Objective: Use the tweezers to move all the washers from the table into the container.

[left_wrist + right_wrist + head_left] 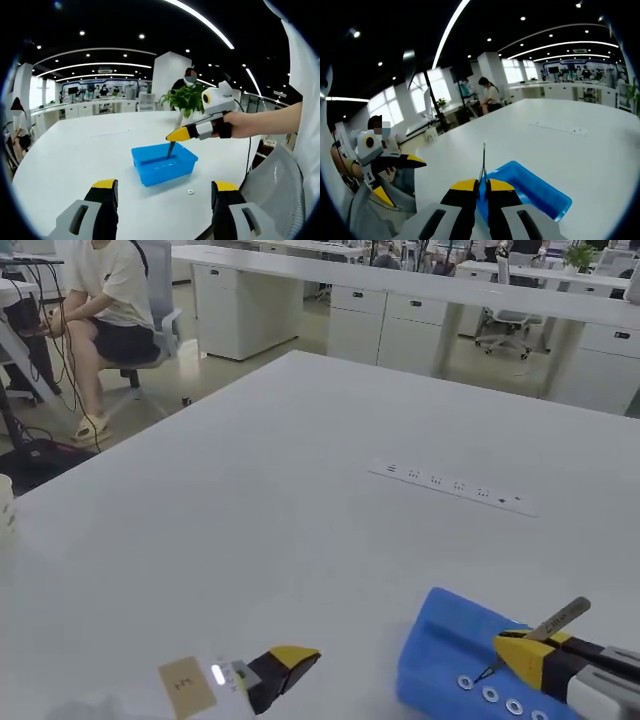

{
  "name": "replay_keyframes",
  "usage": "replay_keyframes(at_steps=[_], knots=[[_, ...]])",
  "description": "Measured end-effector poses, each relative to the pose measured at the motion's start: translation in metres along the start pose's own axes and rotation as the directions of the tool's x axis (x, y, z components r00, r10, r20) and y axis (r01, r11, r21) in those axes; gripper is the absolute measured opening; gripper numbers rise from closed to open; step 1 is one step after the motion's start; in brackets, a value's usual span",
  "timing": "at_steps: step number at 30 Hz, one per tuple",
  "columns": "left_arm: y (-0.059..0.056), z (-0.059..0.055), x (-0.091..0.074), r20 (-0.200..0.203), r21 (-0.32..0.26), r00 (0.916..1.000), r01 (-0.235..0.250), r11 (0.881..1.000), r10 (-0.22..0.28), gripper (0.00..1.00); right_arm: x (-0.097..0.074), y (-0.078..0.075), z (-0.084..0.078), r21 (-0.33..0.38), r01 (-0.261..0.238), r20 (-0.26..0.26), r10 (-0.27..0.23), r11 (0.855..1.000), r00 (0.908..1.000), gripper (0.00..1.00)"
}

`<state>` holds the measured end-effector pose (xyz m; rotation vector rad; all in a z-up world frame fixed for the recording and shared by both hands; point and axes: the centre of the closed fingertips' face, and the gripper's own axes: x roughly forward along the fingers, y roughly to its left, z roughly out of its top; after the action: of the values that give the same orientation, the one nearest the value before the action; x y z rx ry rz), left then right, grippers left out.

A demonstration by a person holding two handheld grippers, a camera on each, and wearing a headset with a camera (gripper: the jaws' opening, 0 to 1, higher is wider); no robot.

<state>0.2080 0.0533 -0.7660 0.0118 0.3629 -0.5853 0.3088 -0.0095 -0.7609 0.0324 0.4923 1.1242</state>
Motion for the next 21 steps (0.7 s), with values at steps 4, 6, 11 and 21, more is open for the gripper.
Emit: replay_keyframes(at_steps=[4,6,11,21], knots=[[0.0,0.0,0.0,0.001,0.0,1.0,0.0,1.0,0.0,0.77,-0.002,0.006,-0.005,0.005,-0.009,-0.006,0.009,1.0,0.9999,0.04],[0.0,0.0,0.0,0.0,0.001,1.0,-0.001,1.0,0.001,0.77,-0.003,0.009,-0.008,0.016,-0.015,-0.009,0.015,1.0,0.9998,0.04],[0.0,0.0,0.0,-0.001,0.002,1.0,0.0,1.0,0.0,0.77,-0.005,0.016,-0.017,0.025,-0.029,-0.021,0.03,0.999,0.9993,0.04],[-0.001,0.0,0.0,-0.002,0.002,1.0,0.003,1.0,-0.003,0.77,-0.011,0.024,-0.044,0.071,-0.042,-0.064,0.047,0.997,0.9968,0.04]])
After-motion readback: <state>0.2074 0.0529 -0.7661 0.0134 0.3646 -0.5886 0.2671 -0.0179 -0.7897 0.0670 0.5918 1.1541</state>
